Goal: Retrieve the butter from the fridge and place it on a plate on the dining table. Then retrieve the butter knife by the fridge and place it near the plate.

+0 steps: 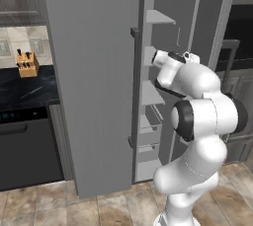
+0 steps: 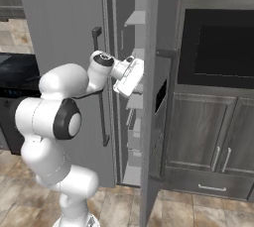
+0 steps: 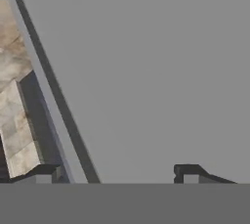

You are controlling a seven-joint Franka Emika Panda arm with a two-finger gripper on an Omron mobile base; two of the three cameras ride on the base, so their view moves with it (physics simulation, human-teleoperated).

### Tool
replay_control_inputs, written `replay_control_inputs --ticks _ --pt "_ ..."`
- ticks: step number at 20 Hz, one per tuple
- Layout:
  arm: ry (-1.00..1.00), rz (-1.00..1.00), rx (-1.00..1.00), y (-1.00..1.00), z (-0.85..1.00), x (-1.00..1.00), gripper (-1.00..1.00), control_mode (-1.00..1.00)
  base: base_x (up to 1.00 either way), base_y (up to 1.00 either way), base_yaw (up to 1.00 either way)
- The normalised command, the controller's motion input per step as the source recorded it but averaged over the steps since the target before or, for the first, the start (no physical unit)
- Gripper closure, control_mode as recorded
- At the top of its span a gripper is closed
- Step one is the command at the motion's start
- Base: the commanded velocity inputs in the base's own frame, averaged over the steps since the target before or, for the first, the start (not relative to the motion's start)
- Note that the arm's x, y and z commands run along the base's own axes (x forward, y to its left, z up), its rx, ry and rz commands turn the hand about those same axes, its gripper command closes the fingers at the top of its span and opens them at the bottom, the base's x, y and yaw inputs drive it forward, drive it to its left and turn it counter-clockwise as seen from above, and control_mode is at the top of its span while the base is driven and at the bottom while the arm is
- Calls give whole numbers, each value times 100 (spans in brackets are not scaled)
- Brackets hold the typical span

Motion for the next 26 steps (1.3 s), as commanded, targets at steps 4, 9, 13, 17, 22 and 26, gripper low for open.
replay_control_inputs --ticks 4,9,13,17,22,26 --pt "23 -8 -3 -100 0 -16 -100 -100 0 0 0" --pt "8 -3 -1 -39 1 -46 -100 -100 0 0 0" --pt "-9 0 0 51 9 -62 -100 -100 0 0 0" --pt "-15 -2 2 99 7 -26 -100 -100 0 0 0" --pt "-34 -23 36 97 0 0 -100 -100 0 0 0" --pt "-53 -34 47 99 0 0 -100 -100 0 0 0"
